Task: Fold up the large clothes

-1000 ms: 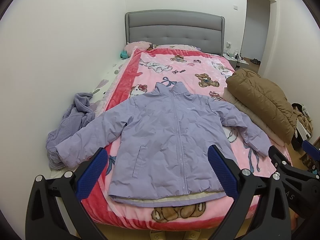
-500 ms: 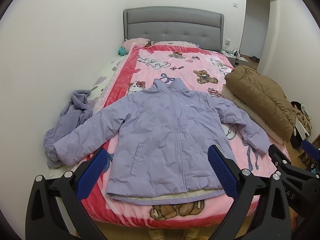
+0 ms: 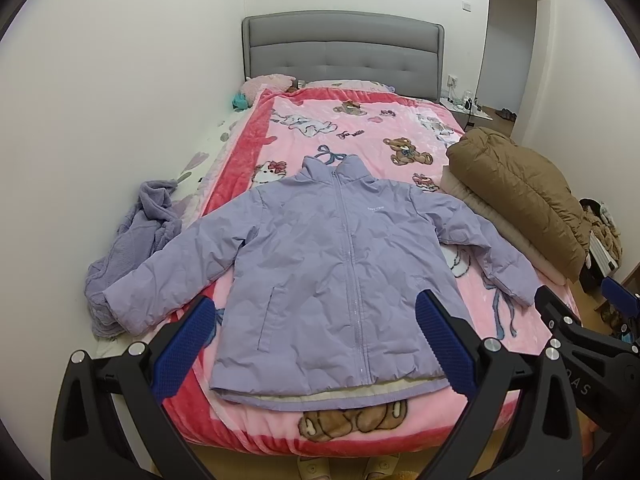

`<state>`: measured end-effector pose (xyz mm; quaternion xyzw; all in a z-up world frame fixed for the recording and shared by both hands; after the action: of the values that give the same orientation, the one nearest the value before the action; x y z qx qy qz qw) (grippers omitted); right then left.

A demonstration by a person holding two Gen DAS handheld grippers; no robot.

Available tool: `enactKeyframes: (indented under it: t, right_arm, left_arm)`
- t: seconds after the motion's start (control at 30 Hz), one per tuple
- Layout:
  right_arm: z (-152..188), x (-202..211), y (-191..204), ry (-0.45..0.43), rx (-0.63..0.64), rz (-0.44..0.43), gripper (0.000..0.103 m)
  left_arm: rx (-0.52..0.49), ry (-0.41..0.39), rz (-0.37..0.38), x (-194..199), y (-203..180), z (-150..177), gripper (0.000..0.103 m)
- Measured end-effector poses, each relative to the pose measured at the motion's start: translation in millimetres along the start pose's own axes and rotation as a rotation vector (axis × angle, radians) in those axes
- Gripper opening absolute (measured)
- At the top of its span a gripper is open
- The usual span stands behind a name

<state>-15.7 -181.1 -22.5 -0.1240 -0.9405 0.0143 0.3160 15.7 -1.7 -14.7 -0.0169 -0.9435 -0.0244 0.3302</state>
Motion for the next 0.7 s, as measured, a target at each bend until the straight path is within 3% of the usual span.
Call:
enactKeyframes:
  t: [0.43, 0.7]
  right_arm:
    - [3.4, -12.7, 2.8, 0.030, -0.042, -0.016, 0.095]
    - [3.8, -25.0, -7.0, -0.051, -0.101, -0.044, 0.095]
  left_arm:
    - [-0.007, 0.026, 0.019, -8.1, 4.4, 2.6, 0.098]
    - [-0.021, 0.080, 0.065, -36.2, 2.7, 3.7, 0.098]
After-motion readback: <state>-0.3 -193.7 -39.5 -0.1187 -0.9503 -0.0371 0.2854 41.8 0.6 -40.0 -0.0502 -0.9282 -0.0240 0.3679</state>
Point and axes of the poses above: each gripper's, at about its wrist camera, not at the fingertips, and x roughly against the way its jaws point, y to its left, z to its underside, the point moved 1 cm from there along -x, roughly the way its jaws point, and after that the axes turned 9 degrees about -y, right-handed, at the moved point
